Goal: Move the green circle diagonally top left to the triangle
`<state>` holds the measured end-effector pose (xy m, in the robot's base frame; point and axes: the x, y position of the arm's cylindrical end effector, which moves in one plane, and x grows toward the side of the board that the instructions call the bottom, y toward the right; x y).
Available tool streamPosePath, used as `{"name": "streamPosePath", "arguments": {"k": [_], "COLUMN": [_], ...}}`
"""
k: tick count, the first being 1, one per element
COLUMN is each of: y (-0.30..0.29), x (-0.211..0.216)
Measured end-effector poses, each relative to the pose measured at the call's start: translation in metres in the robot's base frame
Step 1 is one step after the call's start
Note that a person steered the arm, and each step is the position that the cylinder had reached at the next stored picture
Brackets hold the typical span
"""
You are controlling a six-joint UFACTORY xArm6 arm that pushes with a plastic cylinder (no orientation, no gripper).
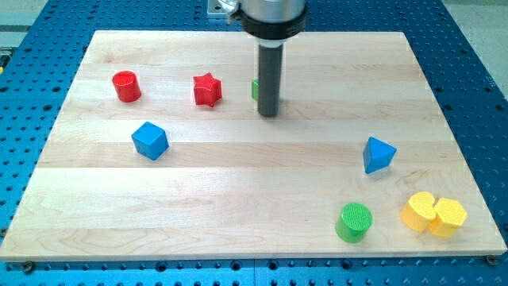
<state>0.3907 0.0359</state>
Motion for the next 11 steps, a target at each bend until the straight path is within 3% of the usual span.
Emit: {"name": "streamPosePath", "arguments": {"k": [1, 2, 3, 5, 7, 8, 9, 11], "y": [0.02, 0.114, 0.21, 0.308, 0.271, 0.209, 0.098, -0.019], "x": [0.001, -0.015, 0.011, 0.123, 0.226, 0.225, 0.224, 0.173]}}
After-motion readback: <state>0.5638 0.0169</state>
